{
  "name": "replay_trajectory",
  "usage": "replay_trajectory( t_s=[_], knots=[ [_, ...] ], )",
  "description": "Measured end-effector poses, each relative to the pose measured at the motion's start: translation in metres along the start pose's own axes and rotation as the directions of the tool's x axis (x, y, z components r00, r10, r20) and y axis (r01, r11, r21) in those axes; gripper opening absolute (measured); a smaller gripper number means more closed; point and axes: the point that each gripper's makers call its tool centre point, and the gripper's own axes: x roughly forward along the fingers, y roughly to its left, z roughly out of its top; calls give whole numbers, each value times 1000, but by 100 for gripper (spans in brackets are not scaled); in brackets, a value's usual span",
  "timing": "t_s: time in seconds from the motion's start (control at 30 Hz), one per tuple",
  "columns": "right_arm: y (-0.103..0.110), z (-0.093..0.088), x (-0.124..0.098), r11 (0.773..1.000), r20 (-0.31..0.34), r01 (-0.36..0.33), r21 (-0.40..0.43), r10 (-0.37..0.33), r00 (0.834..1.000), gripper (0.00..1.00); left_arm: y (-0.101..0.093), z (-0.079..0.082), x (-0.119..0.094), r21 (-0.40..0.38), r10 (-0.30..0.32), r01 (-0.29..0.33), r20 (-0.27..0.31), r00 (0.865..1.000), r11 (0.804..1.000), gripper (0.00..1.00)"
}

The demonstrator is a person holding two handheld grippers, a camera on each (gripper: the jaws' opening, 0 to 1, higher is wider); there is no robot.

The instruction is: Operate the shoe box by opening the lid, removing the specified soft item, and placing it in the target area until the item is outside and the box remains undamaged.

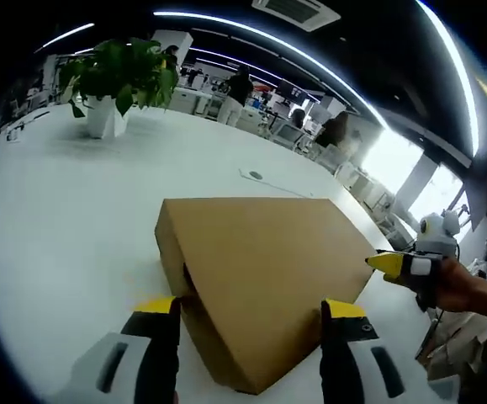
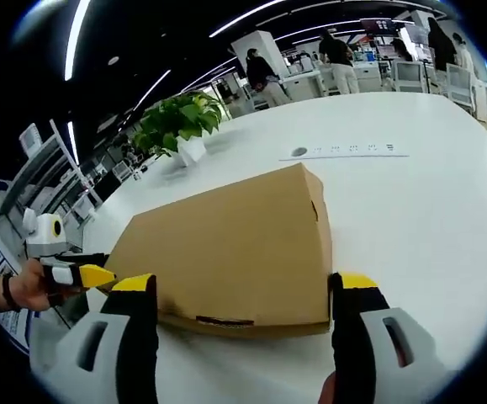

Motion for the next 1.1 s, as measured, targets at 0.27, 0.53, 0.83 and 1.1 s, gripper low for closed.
replay_trajectory(
  t_s=[0.27,0.53,0.83,1.1],
  knots=[
    [0,-2,0,1000,-6,0,-15,0,1000,80,1,-2,0,4,5,-5,-7,1000,1000,65],
    [1,-3,0,1000,-8,2,-20,-2,1000,80,1,-2,0,-4,3,-3,-7,1000,1000,64],
    [3,-9,3,994,-43,28,-110,-33,999,81,1,-4,0,-25,-13,13,-4,1000,1000,63],
    [11,-14,4,994,-52,33,-107,-38,998,82,8,-3,-4,-16,-24,24,-3,1000,1000,63]
  ],
)
